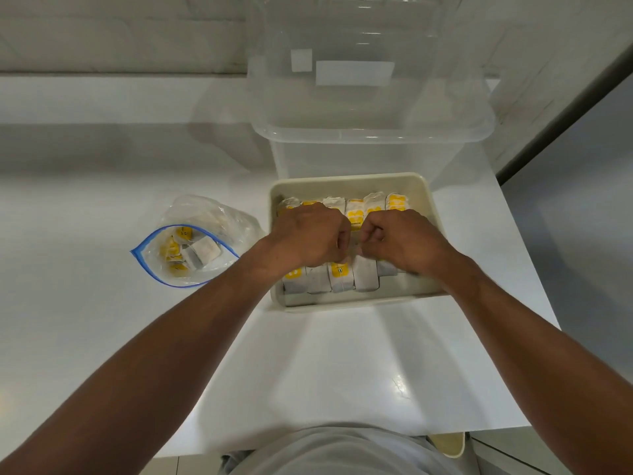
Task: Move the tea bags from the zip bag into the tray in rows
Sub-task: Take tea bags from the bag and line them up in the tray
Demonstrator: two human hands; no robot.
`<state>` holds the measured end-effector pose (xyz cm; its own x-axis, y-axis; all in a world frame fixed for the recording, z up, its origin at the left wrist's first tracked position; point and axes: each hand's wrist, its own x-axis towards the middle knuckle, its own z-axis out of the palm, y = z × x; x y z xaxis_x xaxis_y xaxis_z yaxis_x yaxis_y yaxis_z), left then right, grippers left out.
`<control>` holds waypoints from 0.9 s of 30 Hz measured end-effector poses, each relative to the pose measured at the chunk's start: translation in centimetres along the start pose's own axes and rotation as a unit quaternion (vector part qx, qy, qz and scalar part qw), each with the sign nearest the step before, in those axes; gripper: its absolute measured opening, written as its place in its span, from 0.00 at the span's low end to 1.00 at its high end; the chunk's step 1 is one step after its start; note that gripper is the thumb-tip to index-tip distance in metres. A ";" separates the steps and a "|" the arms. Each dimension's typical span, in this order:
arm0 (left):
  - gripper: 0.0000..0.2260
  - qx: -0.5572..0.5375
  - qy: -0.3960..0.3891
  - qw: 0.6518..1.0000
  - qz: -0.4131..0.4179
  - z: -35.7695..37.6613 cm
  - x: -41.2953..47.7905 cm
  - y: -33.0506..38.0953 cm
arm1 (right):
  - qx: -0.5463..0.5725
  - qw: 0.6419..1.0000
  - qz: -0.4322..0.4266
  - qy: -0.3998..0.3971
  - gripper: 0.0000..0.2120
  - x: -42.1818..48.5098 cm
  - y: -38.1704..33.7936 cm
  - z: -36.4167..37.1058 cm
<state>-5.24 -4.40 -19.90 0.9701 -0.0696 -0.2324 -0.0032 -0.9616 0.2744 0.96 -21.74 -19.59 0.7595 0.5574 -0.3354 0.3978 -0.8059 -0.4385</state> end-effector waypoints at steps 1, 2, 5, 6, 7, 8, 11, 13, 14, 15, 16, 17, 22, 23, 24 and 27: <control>0.06 -0.005 0.016 1.000 0.004 -0.4 -0.5 -0.1 | -0.005 1.000 -0.004 0.006 0.05 -0.2 -0.3 0.0; 0.06 -0.012 0.029 0.999 0.005 -0.9 -1.1 -0.1 | -0.002 1.000 -0.008 0.013 0.05 -0.3 -0.5 -0.1; 0.09 -0.074 0.057 0.996 -0.012 -2.2 -3.4 -0.8 | 0.056 0.998 -0.029 0.029 0.06 -1.1 -1.5 -0.2; 0.09 -0.101 0.064 0.993 -0.017 -2.5 -4.3 -1.2 | 0.075 0.996 -0.041 0.033 0.06 -1.5 -2.0 -0.2; 0.09 -0.125 0.072 0.989 -0.019 -2.8 -5.2 -1.7 | 0.089 0.994 -0.052 0.037 0.06 -1.9 -2.5 -0.2; 0.08 -0.147 0.083 0.986 -0.021 -2.8 -6.1 -2.3 | 0.100 0.992 -0.061 0.042 0.05 -2.3 -3.0 -0.2; 0.08 -0.205 0.117 0.971 -0.030 -2.3 -8.7 -4.0 | 0.124 0.988 -0.076 0.049 0.04 -3.4 -4.5 0.1; 0.07 -0.233 0.122 0.964 -0.043 -1.7 -10.2 -5.1 | 0.139 0.987 -0.074 0.041 0.04 -3.9 -5.5 0.6; 0.06 -0.245 0.123 0.960 -0.048 -1.4 -10.9 -5.6 | 0.148 0.986 -0.071 0.037 0.04 -4.0 -6.0 0.8; 0.05 -0.254 0.124 0.958 -0.051 -1.2 -11.5 -6.0 | 0.154 0.985 -0.068 0.033 0.04 -4.2 -6.6 1.1; 0.04 -0.263 0.125 0.955 -0.054 -1.0 -12.1 -6.4 | 0.157 0.985 -0.067 0.029 0.04 -4.4 -7.2 1.4; 0.03 -0.275 0.127 0.951 -0.056 -0.9 -12.7 -6.7 | 0.159 0.985 -0.068 0.026 0.04 -4.5 -7.9 1.6; 0.02 -0.322 0.138 0.934 -0.075 -0.7 -15.8 -9.4 | 0.163 0.983 -0.086 0.014 0.03 -5.3 -11.9 2.6; 0.02 -0.322 0.140 0.932 -0.088 -0.6 -16.4 -10.1 | 0.161 0.982 -0.093 0.012 0.03 -5.4 -12.7 2.9; 0.02 -0.316 0.144 0.932 -0.106 -0.6 -16.8 -11.0 | 0.159 0.982 -0.098 0.012 0.03 -5.4 -13.5 3.2; 0.03 -0.294 0.153 0.932 -0.145 0.0 -17.4 -14.1 | 0.150 0.983 -0.099 0.023 0.01 -4.6 -15.4 4.6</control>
<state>-22.03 10.36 -19.68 0.9335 0.3362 -0.1243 0.3165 -0.6103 0.7262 -11.05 -10.95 -15.10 0.7084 0.6815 -0.1834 0.3750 -0.5836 -0.7202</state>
